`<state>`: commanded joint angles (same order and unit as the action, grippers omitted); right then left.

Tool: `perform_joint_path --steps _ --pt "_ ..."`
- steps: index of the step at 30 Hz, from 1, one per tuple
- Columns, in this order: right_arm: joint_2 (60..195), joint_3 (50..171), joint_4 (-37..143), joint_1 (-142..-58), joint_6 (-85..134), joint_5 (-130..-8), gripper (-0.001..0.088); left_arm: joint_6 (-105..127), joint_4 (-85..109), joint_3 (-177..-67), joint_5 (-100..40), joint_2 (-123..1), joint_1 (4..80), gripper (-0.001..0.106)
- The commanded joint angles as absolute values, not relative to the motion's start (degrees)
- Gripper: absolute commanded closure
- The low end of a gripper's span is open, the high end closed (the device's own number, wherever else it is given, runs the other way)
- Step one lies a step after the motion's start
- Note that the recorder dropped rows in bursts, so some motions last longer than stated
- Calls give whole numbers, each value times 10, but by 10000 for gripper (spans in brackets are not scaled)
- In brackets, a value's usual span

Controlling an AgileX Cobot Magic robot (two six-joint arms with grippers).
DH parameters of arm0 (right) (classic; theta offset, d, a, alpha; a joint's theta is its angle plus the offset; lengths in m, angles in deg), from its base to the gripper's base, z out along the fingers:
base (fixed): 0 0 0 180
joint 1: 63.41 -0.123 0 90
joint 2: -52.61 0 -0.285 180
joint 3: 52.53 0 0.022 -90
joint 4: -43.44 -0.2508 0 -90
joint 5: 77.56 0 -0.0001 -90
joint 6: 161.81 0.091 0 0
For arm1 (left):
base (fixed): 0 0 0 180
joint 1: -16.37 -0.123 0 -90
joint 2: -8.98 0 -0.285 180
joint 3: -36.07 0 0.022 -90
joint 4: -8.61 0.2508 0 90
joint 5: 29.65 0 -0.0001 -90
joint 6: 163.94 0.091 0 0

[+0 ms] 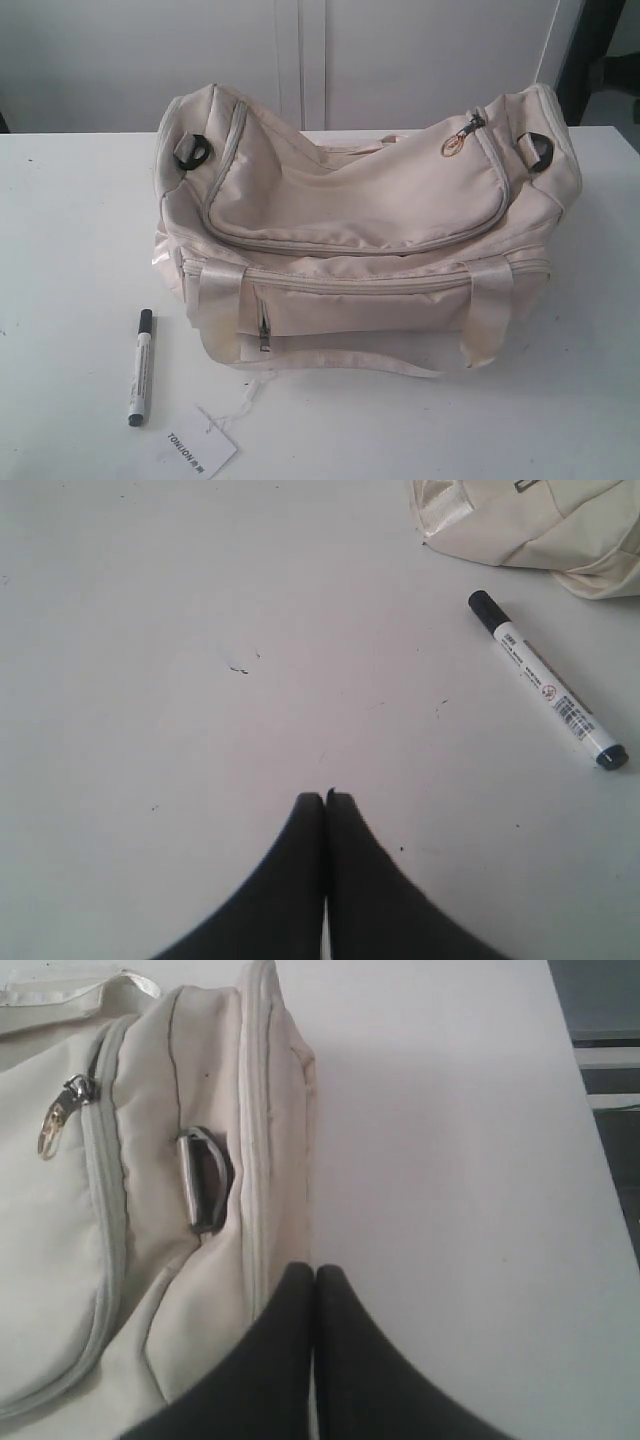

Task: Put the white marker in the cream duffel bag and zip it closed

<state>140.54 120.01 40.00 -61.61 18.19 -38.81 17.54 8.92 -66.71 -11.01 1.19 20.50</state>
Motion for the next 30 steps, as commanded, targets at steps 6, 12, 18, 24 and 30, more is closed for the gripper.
perform_joint_path --steps 6,12,18,24,30 --pt "1455 1248 387 -616 182 -383 868 175 89 -667 -110 12 205 1053" --pt "1507 1298 381 -616 182 -375 868 175 89 -667 -110 12 205 1053" --pt "1564 1362 358 -616 167 -353 868 175 89 -667 -110 12 205 1053" --pt "1617 1412 293 -616 119 -352 721 175 89 -667 -110 12 205 1053" --pt "1655 1412 290 -616 117 -375 551 175 89 -667 -110 12 205 1053"
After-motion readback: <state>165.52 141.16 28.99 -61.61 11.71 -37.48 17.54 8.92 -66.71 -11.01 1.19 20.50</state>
